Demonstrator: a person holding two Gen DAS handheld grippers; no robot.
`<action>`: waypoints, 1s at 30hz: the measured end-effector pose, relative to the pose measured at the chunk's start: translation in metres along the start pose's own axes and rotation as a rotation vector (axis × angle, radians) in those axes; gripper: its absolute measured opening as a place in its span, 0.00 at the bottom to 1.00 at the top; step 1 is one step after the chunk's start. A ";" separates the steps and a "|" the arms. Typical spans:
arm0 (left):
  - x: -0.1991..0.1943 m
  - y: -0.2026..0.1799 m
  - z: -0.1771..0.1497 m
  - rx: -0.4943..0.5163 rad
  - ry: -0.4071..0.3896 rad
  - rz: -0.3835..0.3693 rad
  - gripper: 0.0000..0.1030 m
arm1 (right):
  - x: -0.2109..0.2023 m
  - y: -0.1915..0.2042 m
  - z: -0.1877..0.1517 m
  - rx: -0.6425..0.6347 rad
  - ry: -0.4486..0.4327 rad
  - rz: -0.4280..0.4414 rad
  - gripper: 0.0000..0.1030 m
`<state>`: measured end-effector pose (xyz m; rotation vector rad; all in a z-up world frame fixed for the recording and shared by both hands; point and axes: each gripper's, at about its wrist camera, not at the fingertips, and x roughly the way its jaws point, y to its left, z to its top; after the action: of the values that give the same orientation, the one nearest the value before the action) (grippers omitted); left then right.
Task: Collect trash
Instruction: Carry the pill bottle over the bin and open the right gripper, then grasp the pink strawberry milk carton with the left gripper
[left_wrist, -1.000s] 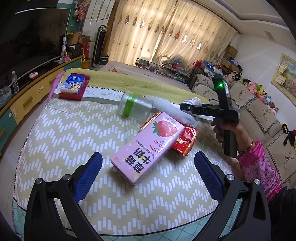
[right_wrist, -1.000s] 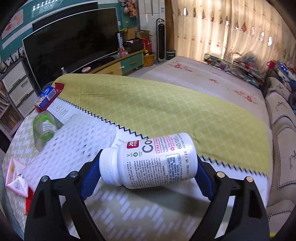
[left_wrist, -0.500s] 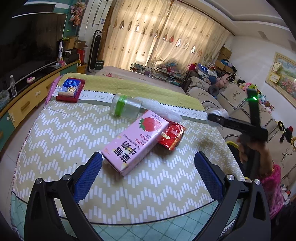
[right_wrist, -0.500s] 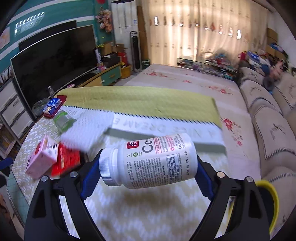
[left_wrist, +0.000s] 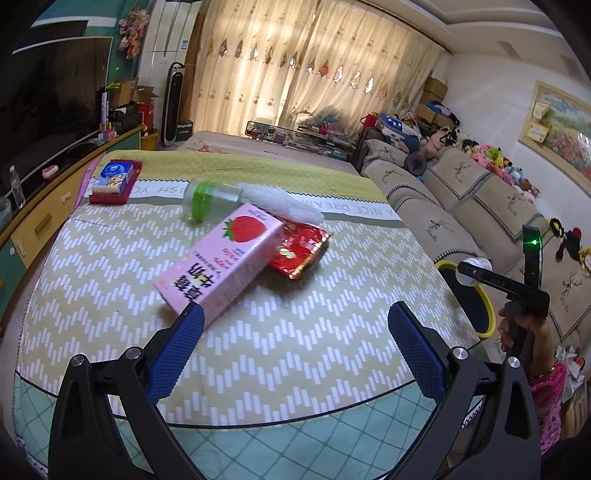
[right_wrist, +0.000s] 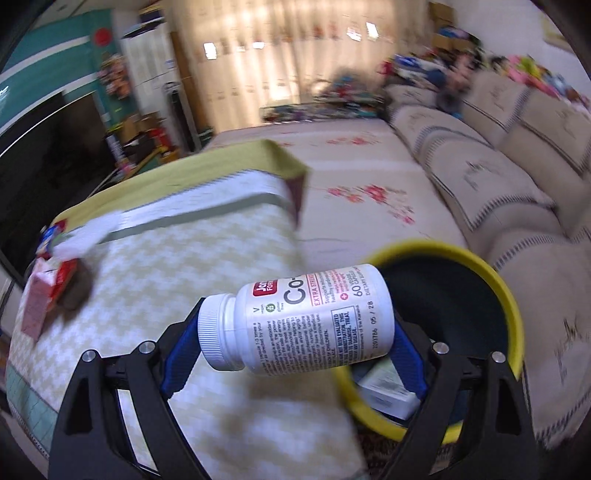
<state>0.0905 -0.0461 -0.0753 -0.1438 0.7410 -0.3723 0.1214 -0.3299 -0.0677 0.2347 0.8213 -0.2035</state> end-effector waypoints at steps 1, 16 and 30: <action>0.001 -0.002 0.000 0.006 0.002 0.002 0.95 | 0.002 -0.011 -0.003 0.023 0.005 -0.021 0.81; 0.029 0.000 0.005 0.005 0.046 0.049 0.95 | 0.010 -0.085 -0.029 0.186 0.004 -0.134 0.89; 0.056 0.028 0.040 0.209 0.064 0.113 0.95 | 0.006 -0.055 -0.035 0.154 0.020 -0.059 0.89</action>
<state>0.1636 -0.0412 -0.0887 0.1066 0.7654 -0.3458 0.0862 -0.3730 -0.1018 0.3582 0.8343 -0.3206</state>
